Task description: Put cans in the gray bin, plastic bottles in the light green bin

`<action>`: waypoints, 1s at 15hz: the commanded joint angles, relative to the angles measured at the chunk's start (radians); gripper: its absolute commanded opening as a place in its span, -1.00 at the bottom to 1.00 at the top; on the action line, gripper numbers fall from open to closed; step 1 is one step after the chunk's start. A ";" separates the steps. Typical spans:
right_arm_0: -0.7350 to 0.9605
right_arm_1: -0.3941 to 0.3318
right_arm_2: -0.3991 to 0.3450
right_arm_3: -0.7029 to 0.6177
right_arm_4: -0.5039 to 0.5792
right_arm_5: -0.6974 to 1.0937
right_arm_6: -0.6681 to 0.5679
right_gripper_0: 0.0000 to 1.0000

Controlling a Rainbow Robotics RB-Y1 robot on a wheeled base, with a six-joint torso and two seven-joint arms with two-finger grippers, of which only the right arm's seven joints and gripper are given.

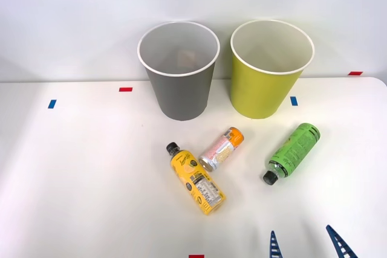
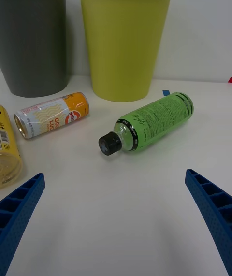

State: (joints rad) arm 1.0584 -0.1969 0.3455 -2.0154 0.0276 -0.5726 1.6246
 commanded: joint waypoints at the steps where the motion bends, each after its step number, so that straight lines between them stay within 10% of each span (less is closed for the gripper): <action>1: 0.000 0.001 0.000 0.000 0.000 0.000 0.000 1.00; 15: 0.000 0.001 0.000 0.000 0.000 0.000 0.000 1.00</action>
State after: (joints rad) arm 1.0584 -0.1965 0.3452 -2.0155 0.0277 -0.5723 1.6245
